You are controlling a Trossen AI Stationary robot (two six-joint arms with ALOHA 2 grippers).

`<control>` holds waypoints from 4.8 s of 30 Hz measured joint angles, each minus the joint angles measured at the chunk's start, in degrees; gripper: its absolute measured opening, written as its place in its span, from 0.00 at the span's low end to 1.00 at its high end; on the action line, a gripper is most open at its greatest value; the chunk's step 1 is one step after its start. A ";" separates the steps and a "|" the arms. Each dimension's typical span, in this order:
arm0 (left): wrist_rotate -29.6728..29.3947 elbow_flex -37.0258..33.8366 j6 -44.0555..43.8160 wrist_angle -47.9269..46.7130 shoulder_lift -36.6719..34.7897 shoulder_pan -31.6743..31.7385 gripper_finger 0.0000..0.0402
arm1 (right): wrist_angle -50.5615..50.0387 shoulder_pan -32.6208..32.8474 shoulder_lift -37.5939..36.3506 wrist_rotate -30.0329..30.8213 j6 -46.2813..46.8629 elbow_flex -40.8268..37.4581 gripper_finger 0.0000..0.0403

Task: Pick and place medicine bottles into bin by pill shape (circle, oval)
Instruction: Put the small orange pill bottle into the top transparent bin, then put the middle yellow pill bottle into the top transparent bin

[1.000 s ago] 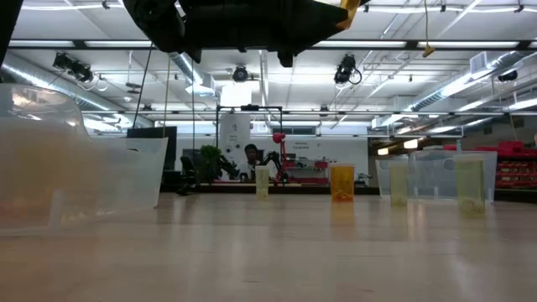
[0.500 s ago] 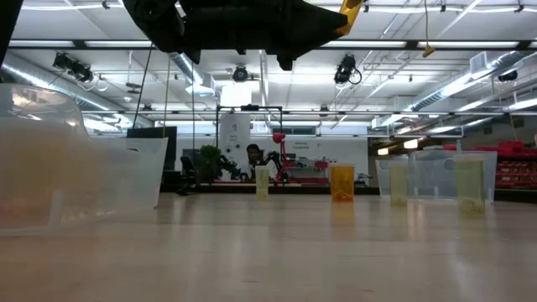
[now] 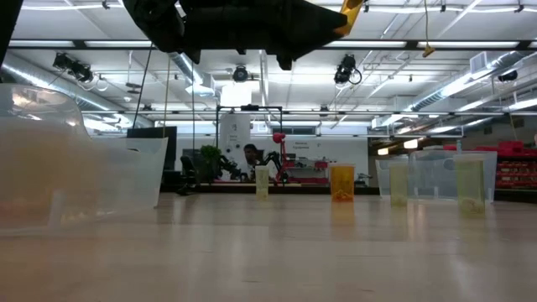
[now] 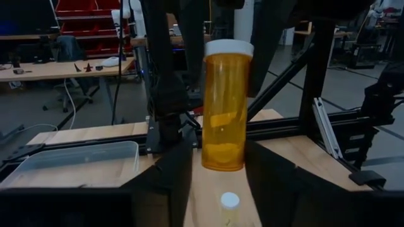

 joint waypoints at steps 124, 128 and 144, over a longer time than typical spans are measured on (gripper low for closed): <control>-0.75 -0.17 -0.87 -54.16 -4.98 -9.40 0.27 | 11.52 -62.27 -7.33 -23.53 -22.73 -34.33 0.54; -0.76 -0.17 -0.85 -54.16 -4.98 -9.40 0.28 | 10.59 -60.37 -10.86 -24.33 -20.06 -33.28 0.54; -2.93 -0.17 0.47 -54.07 -4.98 -9.38 0.27 | 6.69 -36.79 -1.44 -24.14 -7.99 -21.36 0.54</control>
